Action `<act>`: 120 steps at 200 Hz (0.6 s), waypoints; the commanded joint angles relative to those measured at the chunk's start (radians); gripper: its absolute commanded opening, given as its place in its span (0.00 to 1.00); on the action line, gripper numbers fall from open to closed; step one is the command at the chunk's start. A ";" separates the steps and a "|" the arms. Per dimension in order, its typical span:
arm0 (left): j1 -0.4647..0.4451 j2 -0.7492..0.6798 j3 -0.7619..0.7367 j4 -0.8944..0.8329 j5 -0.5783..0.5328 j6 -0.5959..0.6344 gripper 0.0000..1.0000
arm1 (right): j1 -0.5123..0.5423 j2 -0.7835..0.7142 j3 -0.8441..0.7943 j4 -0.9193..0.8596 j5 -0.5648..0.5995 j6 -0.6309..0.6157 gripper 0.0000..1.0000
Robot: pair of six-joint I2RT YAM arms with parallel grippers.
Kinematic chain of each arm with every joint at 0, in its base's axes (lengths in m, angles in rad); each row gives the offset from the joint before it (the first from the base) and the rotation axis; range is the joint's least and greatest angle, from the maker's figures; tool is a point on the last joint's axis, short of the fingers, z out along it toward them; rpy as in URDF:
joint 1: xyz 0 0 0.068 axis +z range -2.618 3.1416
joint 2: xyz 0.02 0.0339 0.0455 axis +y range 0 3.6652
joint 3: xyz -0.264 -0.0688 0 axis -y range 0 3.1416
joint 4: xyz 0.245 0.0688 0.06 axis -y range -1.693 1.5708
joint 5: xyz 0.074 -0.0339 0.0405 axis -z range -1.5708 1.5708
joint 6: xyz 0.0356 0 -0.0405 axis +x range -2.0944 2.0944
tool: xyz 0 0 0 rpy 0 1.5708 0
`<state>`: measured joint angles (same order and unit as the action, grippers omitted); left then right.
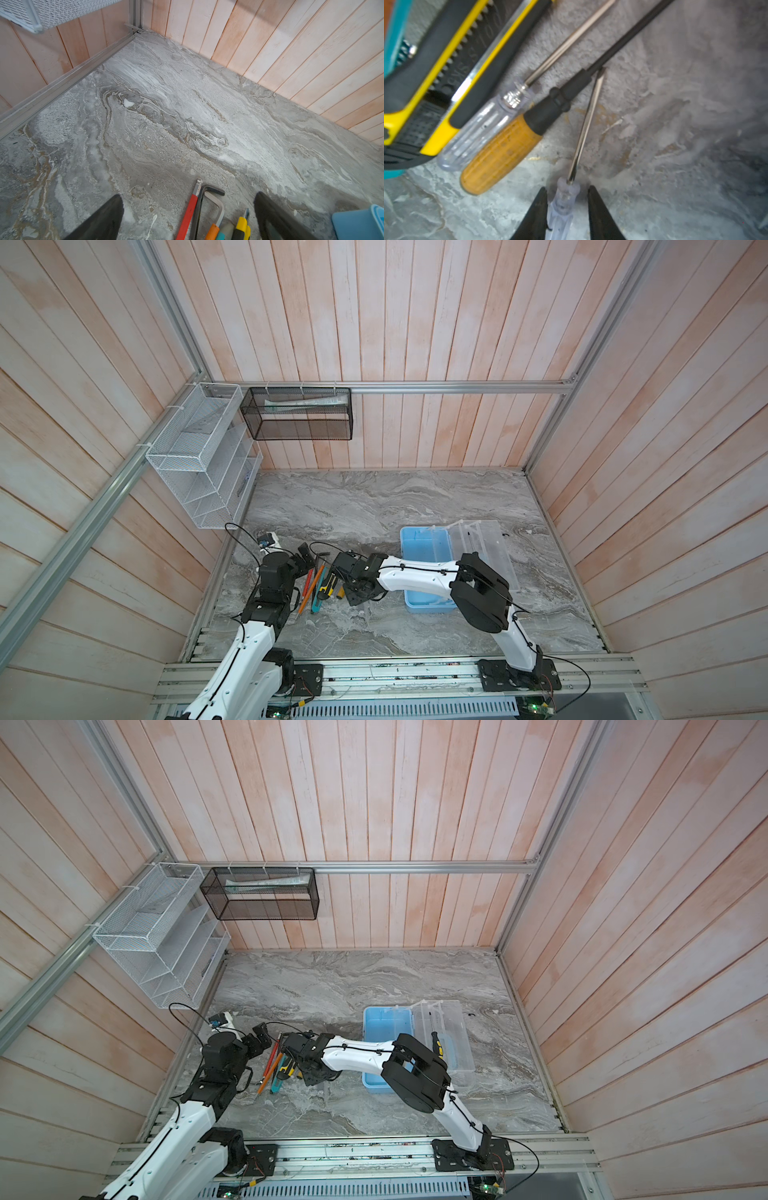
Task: Pack the tool kit
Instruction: 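Lower the right gripper and grasp the clear-handled flat screwdriver, then lift the clear-handled screwdriver off the table with the right gripper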
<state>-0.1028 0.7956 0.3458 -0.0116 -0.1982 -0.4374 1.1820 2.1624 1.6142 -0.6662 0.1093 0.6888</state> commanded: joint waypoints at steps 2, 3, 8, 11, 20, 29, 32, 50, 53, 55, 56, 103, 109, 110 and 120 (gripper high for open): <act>0.007 -0.010 -0.011 -0.002 -0.003 0.000 1.00 | -0.002 0.002 -0.044 -0.002 -0.026 0.020 0.37; 0.007 -0.011 -0.011 -0.002 -0.003 -0.001 1.00 | -0.001 0.004 -0.044 0.000 -0.029 0.020 0.37; 0.006 -0.011 -0.011 -0.002 -0.003 -0.001 1.00 | -0.002 0.008 -0.045 0.009 -0.039 0.020 0.38; 0.006 -0.011 -0.013 -0.001 -0.003 0.000 1.00 | -0.002 0.012 -0.044 0.014 -0.045 0.020 0.38; 0.007 -0.011 -0.013 -0.001 -0.003 -0.001 1.00 | -0.002 0.023 -0.043 0.021 -0.055 0.018 0.39; 0.007 -0.011 -0.012 -0.001 -0.004 0.000 1.00 | -0.004 0.033 -0.038 0.010 -0.057 0.017 0.39; 0.007 -0.011 -0.011 0.000 -0.003 -0.001 1.00 | -0.004 0.034 -0.039 0.008 -0.056 0.016 0.39; 0.007 -0.011 -0.011 -0.001 -0.003 0.000 1.00 | -0.006 0.026 -0.055 0.007 -0.044 0.015 0.37; 0.006 -0.010 -0.011 0.000 -0.002 -0.001 1.00 | -0.008 0.022 -0.060 0.007 -0.043 0.015 0.36; 0.007 -0.010 -0.011 -0.001 -0.003 -0.001 1.00 | -0.008 0.020 -0.063 0.009 -0.042 0.015 0.35; 0.006 -0.010 -0.011 -0.001 -0.003 0.000 1.00 | -0.008 0.019 -0.064 0.009 -0.041 0.015 0.34; 0.007 -0.011 -0.012 0.001 0.002 0.003 1.00 | -0.036 -0.054 -0.131 0.022 0.012 0.008 0.11; 0.007 -0.011 -0.013 0.001 0.002 0.003 1.00 | -0.041 -0.064 -0.140 0.023 0.015 0.004 0.09; 0.008 -0.011 -0.013 0.001 0.002 0.003 1.00 | -0.042 -0.066 -0.141 0.024 0.016 0.004 0.09; 0.007 -0.013 -0.012 0.001 0.003 0.003 1.00 | -0.049 -0.082 -0.155 0.029 0.024 -0.003 0.08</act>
<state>-0.1028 0.7944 0.3458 -0.0113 -0.1978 -0.4374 1.1568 2.0937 1.5166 -0.5892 0.0986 0.6941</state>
